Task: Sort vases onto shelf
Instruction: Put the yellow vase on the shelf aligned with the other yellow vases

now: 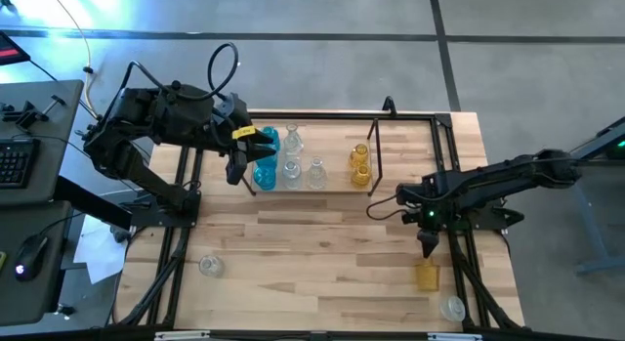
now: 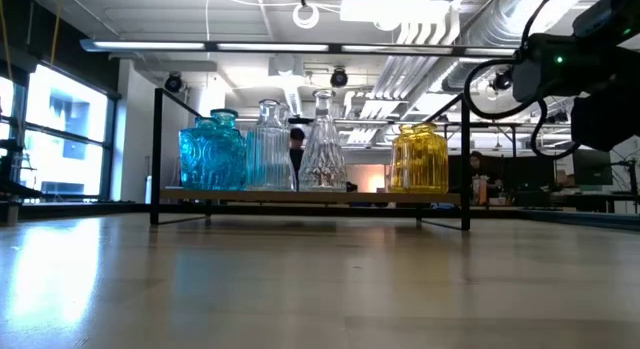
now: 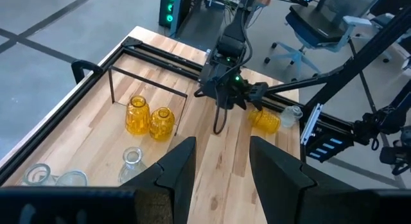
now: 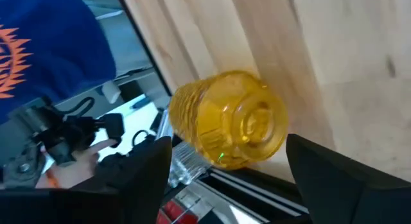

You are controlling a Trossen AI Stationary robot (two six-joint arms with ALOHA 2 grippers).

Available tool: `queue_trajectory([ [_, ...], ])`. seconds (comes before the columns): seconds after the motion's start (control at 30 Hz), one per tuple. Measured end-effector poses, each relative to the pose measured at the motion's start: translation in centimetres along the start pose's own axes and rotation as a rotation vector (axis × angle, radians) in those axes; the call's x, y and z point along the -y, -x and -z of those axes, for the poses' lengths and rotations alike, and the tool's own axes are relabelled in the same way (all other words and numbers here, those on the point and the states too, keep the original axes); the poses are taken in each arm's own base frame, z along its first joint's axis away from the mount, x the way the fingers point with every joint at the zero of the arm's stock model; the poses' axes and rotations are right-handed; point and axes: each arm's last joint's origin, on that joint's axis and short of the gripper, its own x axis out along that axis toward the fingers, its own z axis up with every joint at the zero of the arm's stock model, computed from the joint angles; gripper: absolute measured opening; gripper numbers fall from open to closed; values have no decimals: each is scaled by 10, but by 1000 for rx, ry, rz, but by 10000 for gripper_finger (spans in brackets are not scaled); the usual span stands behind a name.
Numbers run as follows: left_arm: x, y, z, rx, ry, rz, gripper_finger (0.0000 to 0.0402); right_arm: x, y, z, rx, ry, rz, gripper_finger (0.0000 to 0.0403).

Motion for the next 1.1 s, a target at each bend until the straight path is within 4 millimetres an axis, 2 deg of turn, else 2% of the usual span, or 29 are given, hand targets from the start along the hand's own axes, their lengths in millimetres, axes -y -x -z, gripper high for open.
queue_trajectory([
  [0.67, 0, 0, 0, 0, 1, 0, 136, -6, 0, -8, 45, 47, -61, 291],
  [1.1, 0, 0, 0, 0, 0, 0, 136, -13, -12, -2, -31, 60, -28, 291],
])
